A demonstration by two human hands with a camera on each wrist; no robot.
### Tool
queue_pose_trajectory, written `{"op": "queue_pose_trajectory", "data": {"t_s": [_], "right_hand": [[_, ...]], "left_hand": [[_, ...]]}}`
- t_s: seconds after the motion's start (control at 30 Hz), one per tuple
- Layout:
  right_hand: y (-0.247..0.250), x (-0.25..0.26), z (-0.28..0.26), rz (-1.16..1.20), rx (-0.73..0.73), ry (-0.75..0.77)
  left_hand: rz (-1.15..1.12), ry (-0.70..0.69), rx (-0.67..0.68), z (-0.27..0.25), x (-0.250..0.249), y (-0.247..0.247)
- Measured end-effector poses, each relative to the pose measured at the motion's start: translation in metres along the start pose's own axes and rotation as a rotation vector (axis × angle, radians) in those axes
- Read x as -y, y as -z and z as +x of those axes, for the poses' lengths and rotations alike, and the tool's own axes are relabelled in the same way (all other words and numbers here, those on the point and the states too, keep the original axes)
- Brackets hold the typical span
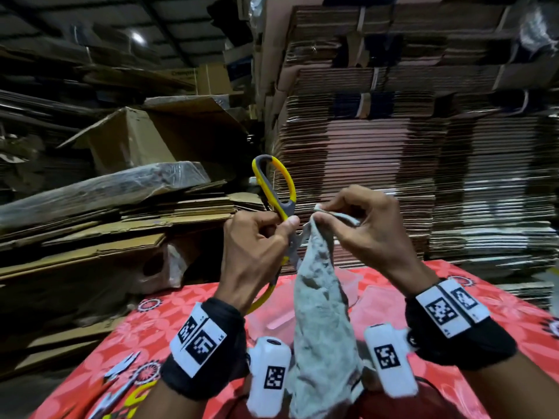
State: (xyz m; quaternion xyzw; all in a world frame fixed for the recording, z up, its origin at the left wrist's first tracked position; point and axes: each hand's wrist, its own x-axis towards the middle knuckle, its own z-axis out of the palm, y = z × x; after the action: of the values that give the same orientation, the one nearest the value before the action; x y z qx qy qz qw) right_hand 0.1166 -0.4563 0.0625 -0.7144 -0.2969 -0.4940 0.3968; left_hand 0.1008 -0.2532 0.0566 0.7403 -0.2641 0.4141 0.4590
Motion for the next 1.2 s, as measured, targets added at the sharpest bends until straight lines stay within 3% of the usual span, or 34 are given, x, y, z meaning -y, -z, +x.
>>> {"op": "queue_pose_trajectory", "data": {"t_s": [0.1,0.3,0.53,0.73,1.03,1.2], "right_hand": [[0.006,-0.003,0.0,-0.037,-0.057,-0.042],[-0.016,0.011,-0.009,-0.037,0.035,0.106],[0.008,-0.007,0.001,-0.049,-0.073,-0.046],[-0.011,0.015,-0.006,-0.003,0.049,0.109],[0.018,-0.011,0.007,0.018,-0.016,-0.213],[0.022,-0.012,0.008,0.117,-0.012,-0.289]], "left_hand": [[0.0,0.005,0.011,-0.001,0.0,-0.003],[-0.028,0.017,-0.001,-0.001,-0.002,0.0],[-0.019,0.024,-0.002,-0.002,-0.003,-0.003],[-0.028,-0.007,-0.009,-0.001,-0.005,-0.001],[-0.039,0.042,0.012,0.0,0.007,-0.004],[-0.281,0.201,0.015,0.002,0.021,-0.006]]}}
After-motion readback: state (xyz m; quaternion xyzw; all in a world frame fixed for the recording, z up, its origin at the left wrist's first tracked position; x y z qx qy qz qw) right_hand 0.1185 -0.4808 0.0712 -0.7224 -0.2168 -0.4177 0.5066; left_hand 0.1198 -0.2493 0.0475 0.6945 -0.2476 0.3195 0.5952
